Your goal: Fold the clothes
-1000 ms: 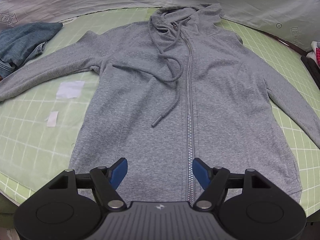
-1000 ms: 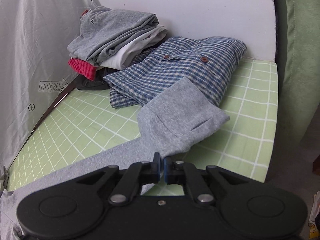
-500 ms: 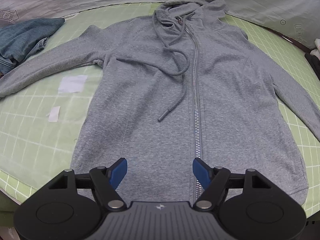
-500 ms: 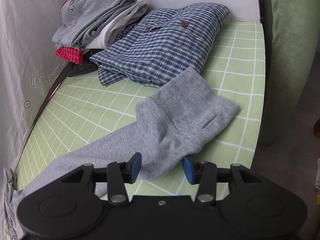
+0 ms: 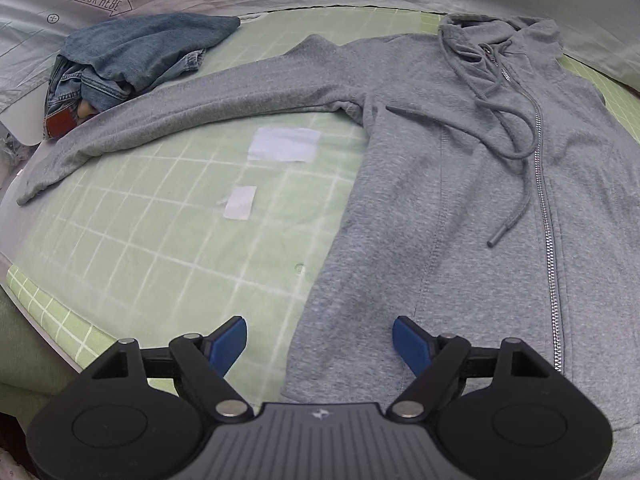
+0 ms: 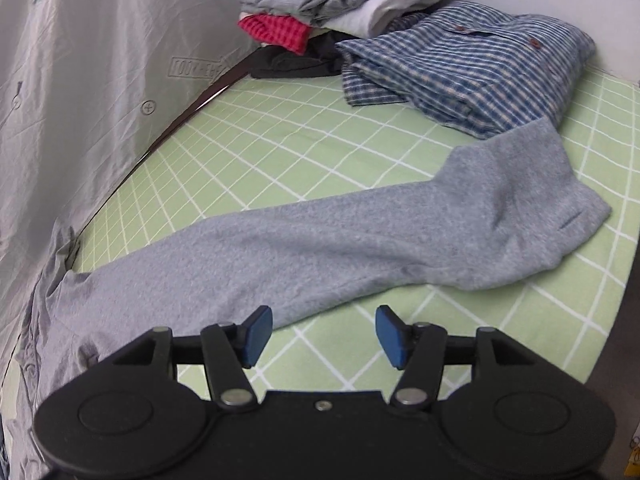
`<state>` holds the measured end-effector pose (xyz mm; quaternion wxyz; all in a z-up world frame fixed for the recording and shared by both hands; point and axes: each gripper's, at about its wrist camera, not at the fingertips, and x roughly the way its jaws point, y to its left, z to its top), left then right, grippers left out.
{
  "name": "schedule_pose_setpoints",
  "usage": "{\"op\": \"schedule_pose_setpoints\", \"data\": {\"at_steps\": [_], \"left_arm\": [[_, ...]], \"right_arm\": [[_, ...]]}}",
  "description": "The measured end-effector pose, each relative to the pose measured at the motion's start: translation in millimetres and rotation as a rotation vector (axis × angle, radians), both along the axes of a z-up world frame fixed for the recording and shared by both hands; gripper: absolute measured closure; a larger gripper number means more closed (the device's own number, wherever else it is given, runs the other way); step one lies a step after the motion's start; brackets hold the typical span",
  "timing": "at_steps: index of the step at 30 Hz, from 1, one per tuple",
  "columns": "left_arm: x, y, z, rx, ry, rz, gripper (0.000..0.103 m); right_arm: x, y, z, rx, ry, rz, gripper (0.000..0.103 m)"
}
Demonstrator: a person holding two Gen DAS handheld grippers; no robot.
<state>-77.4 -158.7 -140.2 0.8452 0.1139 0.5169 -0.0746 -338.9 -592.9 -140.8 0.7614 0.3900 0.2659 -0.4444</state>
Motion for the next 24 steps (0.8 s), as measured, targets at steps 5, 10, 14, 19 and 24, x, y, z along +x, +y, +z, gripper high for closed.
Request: {"op": "schedule_pose_setpoints", "data": {"at_steps": [5, 10, 14, 19, 24], "left_arm": [[-1, -2, -3, 0.014, -0.035, -0.049, 0.017], [0, 6, -5, -0.037, -0.038, -0.062, 0.019], [-2, 15, -3, -0.154, -0.017, -0.082, 0.054], [-8, 4, 1, -0.139, -0.024, -0.176, 0.09], [-5, 13, 7, -0.147, -0.019, -0.187, 0.092]], "right_arm": [[47, 14, -2, -0.074, 0.063, 0.182, 0.055], [92, 42, -1, -0.254, 0.165, 0.389, 0.052], [122, 54, -13, -0.304, 0.22, 0.551, 0.048], [137, 63, -13, -0.336, 0.21, 0.599, 0.089], [141, 70, -11, -0.282, 0.163, 0.588, 0.1]]}}
